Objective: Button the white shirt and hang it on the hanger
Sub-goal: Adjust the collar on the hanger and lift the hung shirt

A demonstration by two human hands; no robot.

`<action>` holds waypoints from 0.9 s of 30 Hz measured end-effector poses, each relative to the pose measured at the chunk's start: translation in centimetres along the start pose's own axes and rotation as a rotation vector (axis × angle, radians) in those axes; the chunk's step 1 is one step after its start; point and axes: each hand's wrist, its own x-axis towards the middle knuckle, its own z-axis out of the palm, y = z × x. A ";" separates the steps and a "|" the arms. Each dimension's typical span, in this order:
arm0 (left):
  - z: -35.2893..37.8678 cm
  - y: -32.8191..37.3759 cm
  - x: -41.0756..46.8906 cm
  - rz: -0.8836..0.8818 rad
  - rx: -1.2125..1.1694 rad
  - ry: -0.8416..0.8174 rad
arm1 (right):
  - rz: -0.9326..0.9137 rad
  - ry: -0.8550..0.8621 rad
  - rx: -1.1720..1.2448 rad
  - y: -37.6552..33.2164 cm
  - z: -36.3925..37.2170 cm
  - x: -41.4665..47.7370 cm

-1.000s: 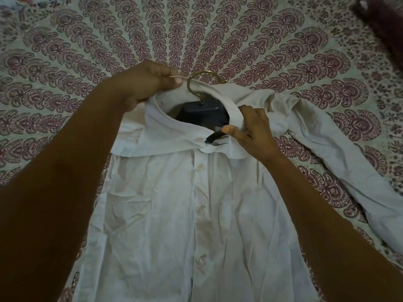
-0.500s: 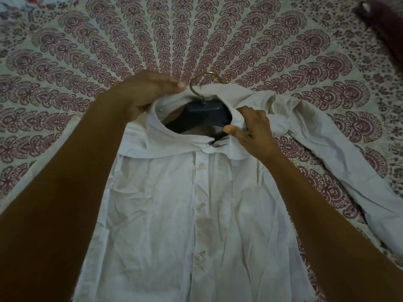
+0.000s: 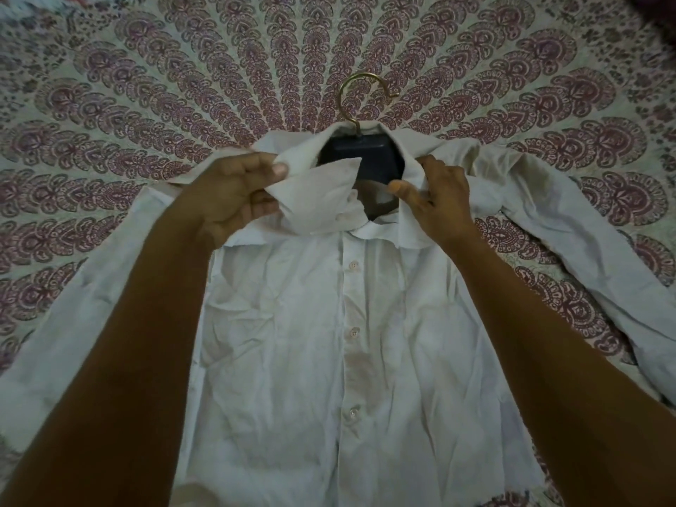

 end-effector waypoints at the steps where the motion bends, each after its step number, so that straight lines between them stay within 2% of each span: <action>1: 0.2 -0.5 -0.1 0.006 0.054 -0.006 | 0.000 -0.003 -0.003 0.0 0.1 0.0; 4: 0.0 -1.8 0.1 -0.026 0.461 0.175 | -0.007 -0.002 0.001 0.0 0.2 -0.1; 6: -0.3 -2.7 0.0 -0.054 0.599 0.297 | -0.020 0.006 -0.011 0.1 0.2 0.0; 8: -0.3 -3.6 -0.4 -0.033 0.528 0.331 | -0.018 0.006 -0.030 0.1 0.2 0.1; 10: -0.1 -4.3 -0.9 -0.028 0.300 0.316 | -0.002 -0.007 -0.034 0.1 0.1 0.2; 14: -0.5 -5.6 -1.4 -0.021 -0.008 0.119 | -0.003 -0.013 -0.023 -0.1 0.0 0.2; 16: -0.4 -6.2 -1.5 -0.028 -0.098 0.093 | 0.005 -0.016 -0.030 -0.1 0.0 0.2; 18: 0.0 -6.1 -1.5 -0.038 -0.059 0.095 | 0.007 -0.019 -0.032 -0.1 -0.1 0.2; 22: 0.3 -5.8 -0.6 -0.038 0.579 0.224 | 0.003 -0.016 -0.014 -0.1 -0.1 0.1; 23: 0.3 -5.9 -0.5 -0.032 0.630 0.245 | 0.005 -0.018 -0.010 -0.2 -0.1 0.1; 24: 0.4 -6.0 -0.5 -0.028 0.598 0.263 | 0.008 -0.019 -0.012 -0.3 -0.1 0.1; 27: 1.1 -6.2 -0.9 0.019 0.274 0.310 | 0.002 -0.019 -0.027 -0.4 -0.1 0.2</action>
